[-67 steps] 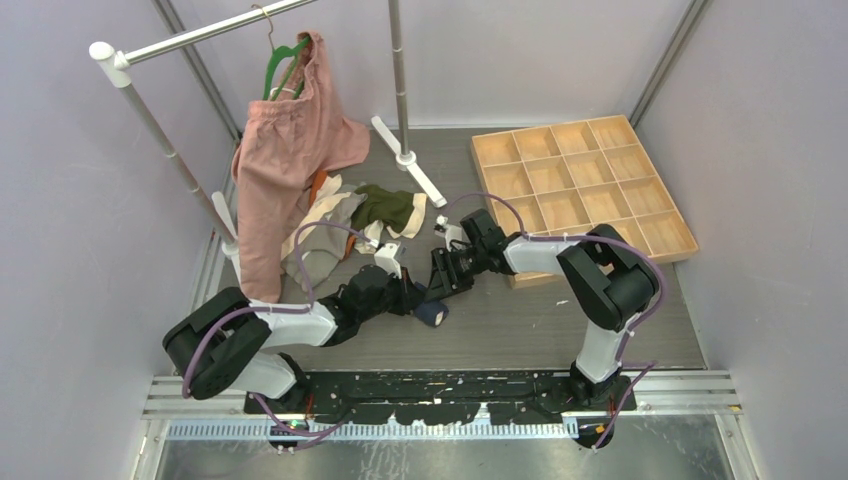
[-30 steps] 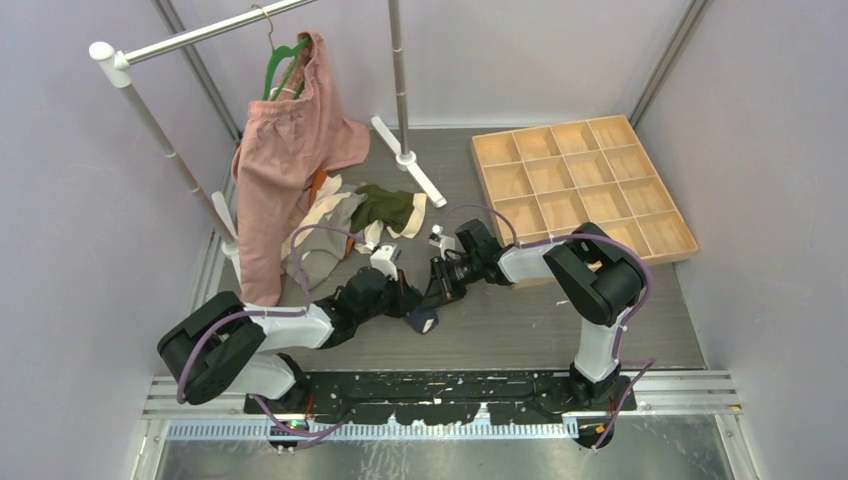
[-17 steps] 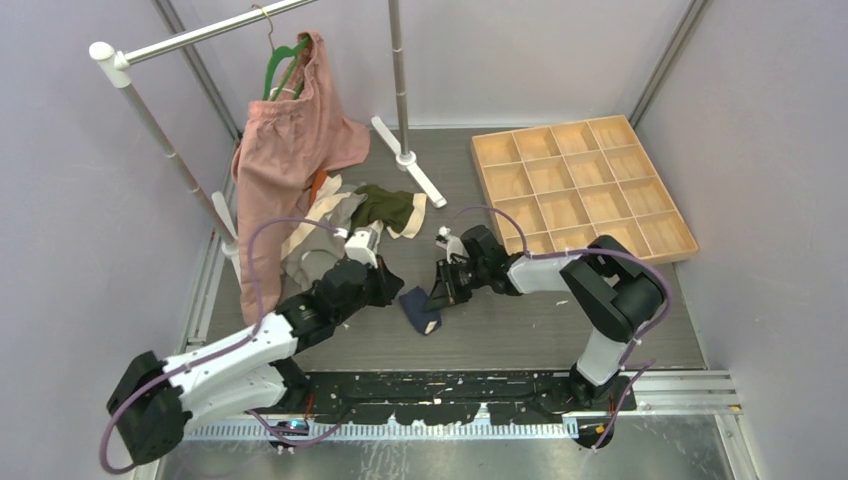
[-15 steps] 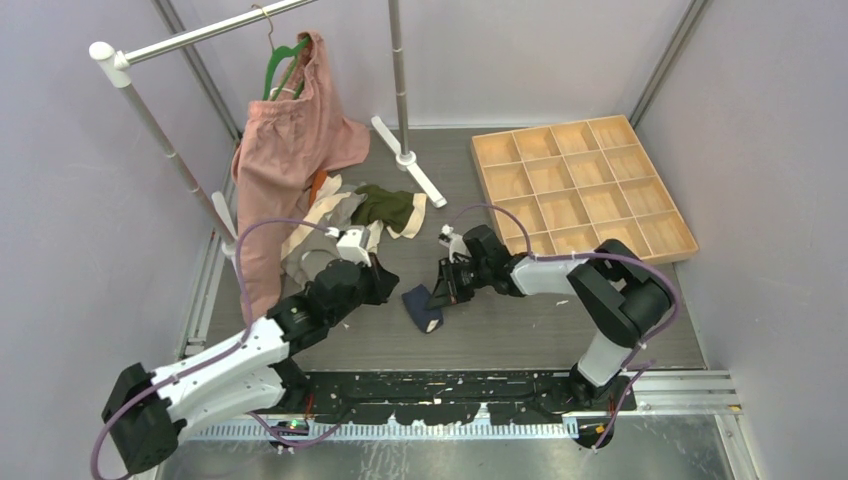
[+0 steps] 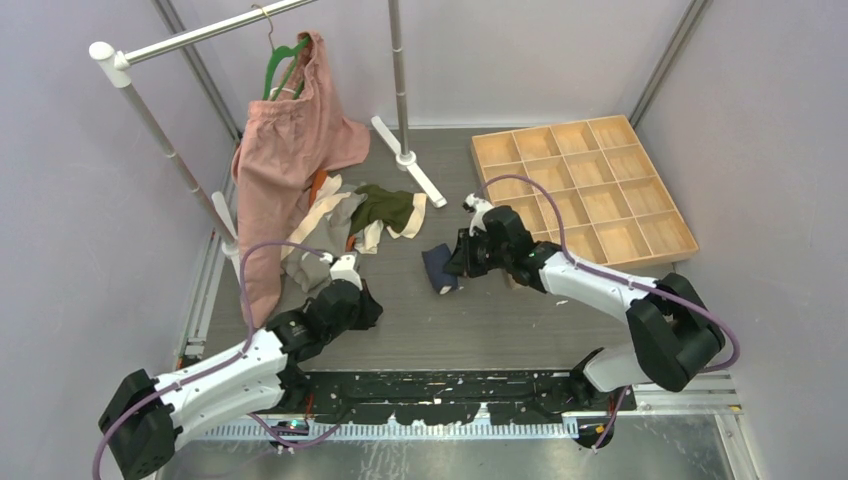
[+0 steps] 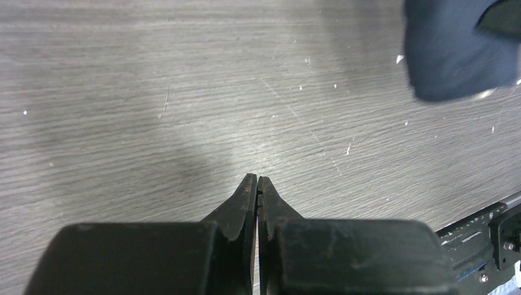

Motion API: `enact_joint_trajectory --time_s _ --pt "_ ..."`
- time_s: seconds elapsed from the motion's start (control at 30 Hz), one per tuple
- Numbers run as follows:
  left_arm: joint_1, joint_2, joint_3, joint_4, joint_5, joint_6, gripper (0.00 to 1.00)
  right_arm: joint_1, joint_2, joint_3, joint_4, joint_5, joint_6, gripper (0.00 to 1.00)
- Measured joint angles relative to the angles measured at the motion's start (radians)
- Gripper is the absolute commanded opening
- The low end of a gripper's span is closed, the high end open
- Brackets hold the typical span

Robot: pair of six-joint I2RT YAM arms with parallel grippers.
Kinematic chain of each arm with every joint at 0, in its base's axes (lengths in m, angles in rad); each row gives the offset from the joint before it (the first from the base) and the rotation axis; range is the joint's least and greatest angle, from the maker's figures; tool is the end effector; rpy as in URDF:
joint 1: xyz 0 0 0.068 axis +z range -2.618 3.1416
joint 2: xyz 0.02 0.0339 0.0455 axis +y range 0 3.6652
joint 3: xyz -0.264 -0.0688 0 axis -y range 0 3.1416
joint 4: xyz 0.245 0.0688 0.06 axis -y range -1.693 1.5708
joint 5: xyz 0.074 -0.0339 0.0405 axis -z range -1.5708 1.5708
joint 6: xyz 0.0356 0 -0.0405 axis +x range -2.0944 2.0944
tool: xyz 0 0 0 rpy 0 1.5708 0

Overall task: Roll the underwear
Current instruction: Pick up the underwear from the center of the board, then place the underwear in the storage box.

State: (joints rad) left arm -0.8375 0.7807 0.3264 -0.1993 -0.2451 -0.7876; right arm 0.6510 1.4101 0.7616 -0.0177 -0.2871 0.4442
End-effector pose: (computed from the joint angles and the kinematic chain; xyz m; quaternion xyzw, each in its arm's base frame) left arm 0.1169 -0.1169 0.1797 -0.0319 0.8910 -0.2436 0.3817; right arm 0.2280 0.1863 0.2071 -0.1541 0.8790 0.3351 0.3023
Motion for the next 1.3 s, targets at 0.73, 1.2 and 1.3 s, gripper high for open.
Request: enact_joint_trajectory --time_s 0.73,1.2,1.3 --pt "0.000 0.124 -0.011 0.040 0.059 -0.031 0.45 -0.497 0.347 0.640 -0.124 0.097 -0.085 0.01" --pt "0.000 0.160 -0.011 0.071 0.071 -0.043 0.50 -0.561 0.725 1.053 -0.196 -0.005 -0.238 0.01" --pt "0.000 0.160 -0.011 0.070 0.065 -0.043 0.51 -0.567 0.779 1.089 -0.196 -0.026 -0.241 0.01"
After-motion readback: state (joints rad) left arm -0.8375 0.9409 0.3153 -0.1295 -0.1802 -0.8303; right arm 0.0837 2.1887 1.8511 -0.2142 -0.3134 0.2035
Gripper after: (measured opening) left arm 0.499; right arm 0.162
